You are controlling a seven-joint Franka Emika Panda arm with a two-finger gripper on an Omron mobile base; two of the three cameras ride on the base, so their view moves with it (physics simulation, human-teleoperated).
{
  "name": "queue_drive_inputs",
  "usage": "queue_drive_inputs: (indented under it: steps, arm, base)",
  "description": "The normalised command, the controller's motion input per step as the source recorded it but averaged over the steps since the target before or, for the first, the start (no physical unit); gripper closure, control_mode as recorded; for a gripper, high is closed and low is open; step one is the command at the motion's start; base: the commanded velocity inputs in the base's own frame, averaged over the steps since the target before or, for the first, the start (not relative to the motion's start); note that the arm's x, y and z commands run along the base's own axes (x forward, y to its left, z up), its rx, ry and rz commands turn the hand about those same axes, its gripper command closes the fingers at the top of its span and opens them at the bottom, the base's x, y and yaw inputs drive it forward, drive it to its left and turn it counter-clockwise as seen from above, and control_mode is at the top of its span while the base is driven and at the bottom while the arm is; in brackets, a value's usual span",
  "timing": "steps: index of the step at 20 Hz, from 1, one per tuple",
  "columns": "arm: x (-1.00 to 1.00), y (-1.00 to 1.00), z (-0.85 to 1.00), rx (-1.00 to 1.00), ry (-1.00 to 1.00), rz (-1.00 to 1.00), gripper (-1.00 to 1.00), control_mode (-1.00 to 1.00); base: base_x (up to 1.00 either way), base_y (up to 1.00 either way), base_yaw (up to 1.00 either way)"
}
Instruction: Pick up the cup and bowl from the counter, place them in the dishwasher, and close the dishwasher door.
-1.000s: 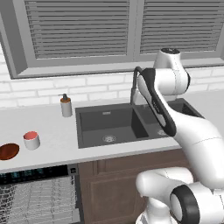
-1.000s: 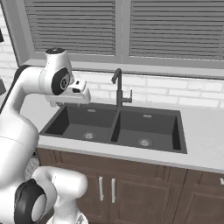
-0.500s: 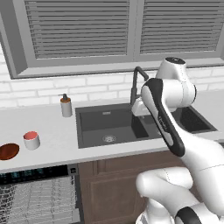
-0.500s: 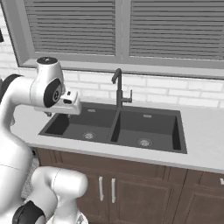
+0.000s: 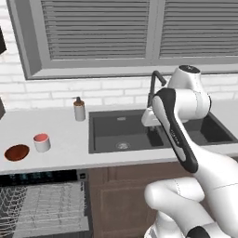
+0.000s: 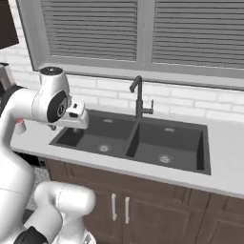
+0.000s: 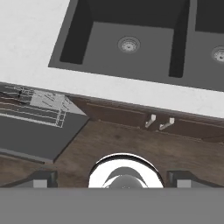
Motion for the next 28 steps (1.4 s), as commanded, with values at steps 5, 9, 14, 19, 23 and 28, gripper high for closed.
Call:
queue_drive_inputs:
  steps: [5, 9, 14, 19, 23, 28]
  arm:
    - [0.0, 0.0, 0.0, 0.0, 0.0, 0.0, -1.0, 1.0]
    - [0.0, 0.0, 0.0, 0.0, 0.0, 0.0, -1.0, 1.0]
    - [0.0, 0.0, 0.0, 0.0, 0.0, 0.0, -1.0, 1.0]
    - [0.0, 0.0, 0.0, 0.0, 0.0, 0.0, -1.0, 1.0]
    - [0.0, 0.0, 0.0, 0.0, 0.0, 0.0, -1.0, 1.0]
    - [0.0, 0.0, 0.0, 0.0, 0.0, 0.0, -1.0, 1.0]
  base:
    - [-0.1, -0.15, 0.36]
    - [-0.16, -0.34, 0.57]
    - [-0.2, -0.6, 0.82]
    - [0.09, -0.56, 0.74]
    - [0.29, -0.17, 0.56]
    - [0.49, -0.2, 0.28]
